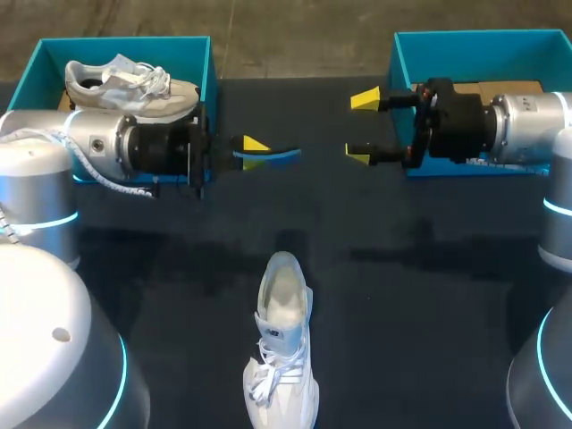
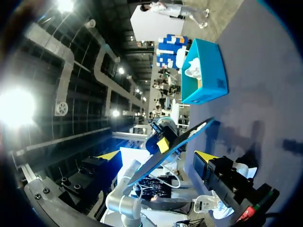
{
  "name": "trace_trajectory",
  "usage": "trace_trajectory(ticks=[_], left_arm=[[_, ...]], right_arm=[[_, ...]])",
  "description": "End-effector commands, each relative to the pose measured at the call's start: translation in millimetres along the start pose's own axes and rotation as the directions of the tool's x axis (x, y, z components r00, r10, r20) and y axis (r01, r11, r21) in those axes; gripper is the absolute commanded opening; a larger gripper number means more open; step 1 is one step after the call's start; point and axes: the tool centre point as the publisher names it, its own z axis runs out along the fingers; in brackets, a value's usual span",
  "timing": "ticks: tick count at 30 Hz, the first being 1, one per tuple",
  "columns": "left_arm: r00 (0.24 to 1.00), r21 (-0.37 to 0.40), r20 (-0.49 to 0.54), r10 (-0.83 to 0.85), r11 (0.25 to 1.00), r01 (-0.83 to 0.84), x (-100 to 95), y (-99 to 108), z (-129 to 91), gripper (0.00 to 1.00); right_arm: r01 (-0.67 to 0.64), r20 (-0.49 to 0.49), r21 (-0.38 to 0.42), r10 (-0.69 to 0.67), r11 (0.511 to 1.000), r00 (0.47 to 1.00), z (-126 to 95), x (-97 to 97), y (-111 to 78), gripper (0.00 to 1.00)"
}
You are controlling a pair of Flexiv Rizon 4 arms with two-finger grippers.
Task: Take the shoe out of the shoebox, open the shoe tongue, remove and reinsert the insole, then place the shoe into the shoebox
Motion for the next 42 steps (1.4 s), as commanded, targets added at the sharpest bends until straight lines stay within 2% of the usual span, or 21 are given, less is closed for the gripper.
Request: trace_trajectory(ticks=[1,4,6,12,17,20,21,26,28,42], left_arm=[[0.987,-0.002,-0.042,-0.153,0.988,0.153,0.3,2.9,0.6,0.00],[0.900,-0.037,-0.036,-0.434,0.901,0.433,-2.8,7.7,-1.9,0.00],[0.859,-0.058,0.012,-0.512,0.857,0.512,-2.0,7.0,-6.0,0.00],[0.707,-0.063,0.041,-0.706,0.704,0.707,-1.5,-1.7,-12.8,0.00],[0.543,-0.053,0.162,-0.824,0.542,0.839,1.9,3.1,-12.9,0.00],[0.431,-0.035,0.224,-0.874,0.435,0.900,-0.6,13.5,-11.8,0.00],[0.362,-0.014,0.233,-0.903,0.369,0.929,-1.6,18.3,-11.5,0.00],[0.101,0.045,0.186,-0.977,0.112,0.993,-1.6,30.6,-10.2,0.00],[0.095,0.028,0.215,-0.972,0.103,0.994,-1.4,33.6,-8.7,0.00],[0.095,0.028,0.215,-0.972,0.103,0.994,-1.4,33.6,-8.7,0.00]], right_arm=[[-0.001,0.003,-0.001,0.001,1.000,1.000,0.1,0.2,-1.2,1.00],[-0.001,0.003,-0.001,0.001,1.000,1.000,0.1,0.2,-1.2,1.00],[-0.001,0.003,-0.001,0.001,1.000,1.000,0.1,0.2,-1.2,1.00],[-0.001,0.003,-0.001,0.001,1.000,1.000,0.1,0.2,-1.2,1.00],[-0.001,0.003,-0.001,0.001,1.000,1.000,0.1,0.2,-1.2,1.00],[-0.001,0.003,-0.001,0.001,1.000,1.000,0.1,0.2,-1.2,1.00],[-0.001,0.003,-0.001,0.001,1.000,1.000,0.1,0.2,-1.2,1.00],[-0.001,0.003,-0.001,0.001,1.000,1.000,0.1,0.2,-1.2,1.00],[-0.001,0.003,-0.001,0.001,1.000,1.000,0.1,0.2,-1.2,1.00],[-0.001,0.003,-0.001,0.001,1.000,1.000,0.1,0.2,-1.2,1.00]])
